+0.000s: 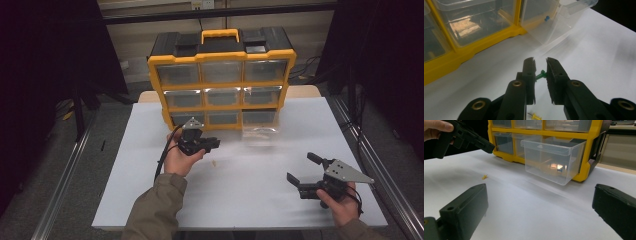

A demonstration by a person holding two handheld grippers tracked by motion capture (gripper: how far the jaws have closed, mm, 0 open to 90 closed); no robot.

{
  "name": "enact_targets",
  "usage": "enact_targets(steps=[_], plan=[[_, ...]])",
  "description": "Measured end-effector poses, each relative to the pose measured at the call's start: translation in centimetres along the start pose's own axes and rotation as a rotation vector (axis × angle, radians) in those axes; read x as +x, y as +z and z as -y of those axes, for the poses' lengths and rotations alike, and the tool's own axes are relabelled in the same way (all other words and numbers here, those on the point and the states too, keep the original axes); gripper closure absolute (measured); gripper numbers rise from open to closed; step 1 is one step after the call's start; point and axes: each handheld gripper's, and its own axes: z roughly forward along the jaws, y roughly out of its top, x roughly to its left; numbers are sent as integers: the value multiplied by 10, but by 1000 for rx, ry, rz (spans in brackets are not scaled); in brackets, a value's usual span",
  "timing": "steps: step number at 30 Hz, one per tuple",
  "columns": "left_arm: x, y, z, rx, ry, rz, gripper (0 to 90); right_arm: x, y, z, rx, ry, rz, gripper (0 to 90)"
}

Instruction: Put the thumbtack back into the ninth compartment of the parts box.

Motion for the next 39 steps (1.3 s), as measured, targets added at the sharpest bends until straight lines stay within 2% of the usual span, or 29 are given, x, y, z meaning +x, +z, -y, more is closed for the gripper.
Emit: enact_targets(steps=[4, 7, 8, 9, 15, 19, 20, 23, 31, 39], plan=[[-1, 1, -4, 1, 0, -6, 776, 0, 0, 0, -1, 0, 0, 0], [-2, 2, -7, -11, 0, 8, 776, 0, 0, 0, -2, 1, -1, 0], [-3, 1, -8, 3, 5, 0, 776, 0, 0, 0, -2, 0, -1, 0], [-3, 2, -8, -8, 4, 6, 776, 0, 0, 0, -2, 0, -1, 0], [-3, 4, -14, 1, 2, 1, 776, 0, 0, 0, 0, -2, -1, 0], [-5, 5, -20, -14, 0, 5, 776, 0, 0, 0, -1, -6, -2, 0], [-5, 5, -22, -5, 16, 2, 776, 0, 0, 0, -1, -6, -1, 0], [-6, 5, -26, -5, 19, 6, 776, 0, 0, 0, 2, -1, 1, 0], [-7, 7, -32, -22, 6, 11, 776, 0, 0, 0, 1, 1, -3, 0], [-9, 8, -39, -27, 13, 11, 776, 0, 0, 0, -2, -7, -2, 0]])
